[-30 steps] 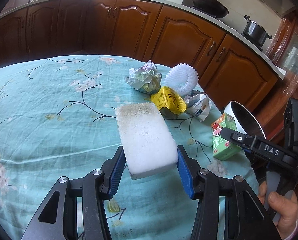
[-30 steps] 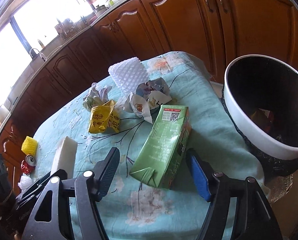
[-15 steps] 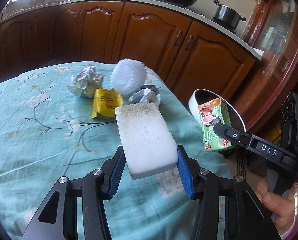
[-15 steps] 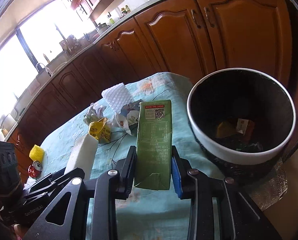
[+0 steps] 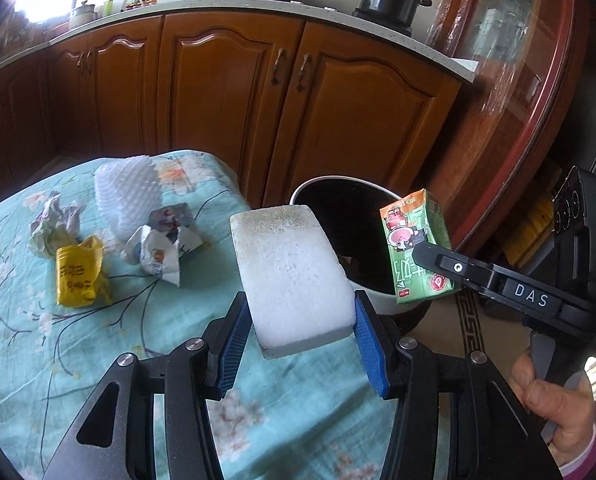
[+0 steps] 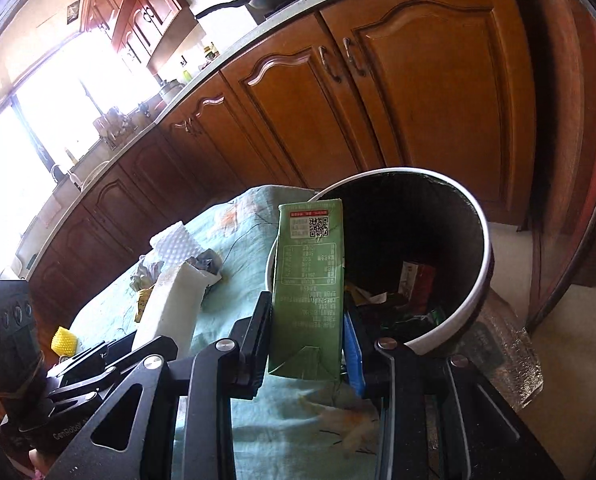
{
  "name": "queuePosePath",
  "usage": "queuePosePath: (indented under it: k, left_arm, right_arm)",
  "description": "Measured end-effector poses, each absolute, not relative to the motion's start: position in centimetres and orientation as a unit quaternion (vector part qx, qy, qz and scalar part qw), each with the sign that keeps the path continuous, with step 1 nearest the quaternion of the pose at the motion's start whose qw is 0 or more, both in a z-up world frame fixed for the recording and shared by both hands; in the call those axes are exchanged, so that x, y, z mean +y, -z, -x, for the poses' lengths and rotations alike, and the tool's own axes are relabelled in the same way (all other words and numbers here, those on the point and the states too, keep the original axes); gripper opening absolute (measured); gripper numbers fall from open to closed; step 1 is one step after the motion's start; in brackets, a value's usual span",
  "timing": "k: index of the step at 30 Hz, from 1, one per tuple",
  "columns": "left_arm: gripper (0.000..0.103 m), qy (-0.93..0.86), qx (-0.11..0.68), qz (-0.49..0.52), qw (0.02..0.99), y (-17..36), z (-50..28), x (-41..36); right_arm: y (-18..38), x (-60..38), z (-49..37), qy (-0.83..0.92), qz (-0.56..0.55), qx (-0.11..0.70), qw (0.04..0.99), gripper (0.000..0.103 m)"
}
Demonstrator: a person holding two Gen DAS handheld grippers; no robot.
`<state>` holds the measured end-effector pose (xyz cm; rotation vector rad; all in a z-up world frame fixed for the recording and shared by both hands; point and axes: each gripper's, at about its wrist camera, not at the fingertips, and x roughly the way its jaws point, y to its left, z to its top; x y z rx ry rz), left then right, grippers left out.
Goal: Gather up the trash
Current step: 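Carry the foam block and carton over the bin and open both tools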
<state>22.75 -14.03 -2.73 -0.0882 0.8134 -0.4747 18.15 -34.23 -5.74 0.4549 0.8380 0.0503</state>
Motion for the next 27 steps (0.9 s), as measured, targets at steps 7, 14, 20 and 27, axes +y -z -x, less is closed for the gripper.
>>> queuePosePath:
  k: [7, 14, 20, 27]
  left_arm:
    - [0.049, 0.246, 0.396, 0.022, 0.884, 3.1, -25.6, -17.3]
    - [0.049, 0.255, 0.4, 0.003, 0.88, 3.2, -28.1, -20.3]
    - [0.049, 0.257, 0.409, -0.006, 0.876, 4.0, -30.0, -22.2]
    - [0.05, 0.256, 0.42, -0.012, 0.87, 5.0, -31.6, -23.6]
  right_arm:
    - [6.1, -36.5, -19.5, -0.014, -0.217, 0.408, 0.887, 0.033]
    - [6.7, -38.1, -20.6, -0.009, -0.215, 0.415, 0.884, 0.033]
    - [7.2, -39.2, -21.4, -0.005, -0.211, 0.424, 0.881, 0.033]
    - [8.1, -40.2, -21.9, 0.0, -0.212, 0.435, 0.875, 0.033]
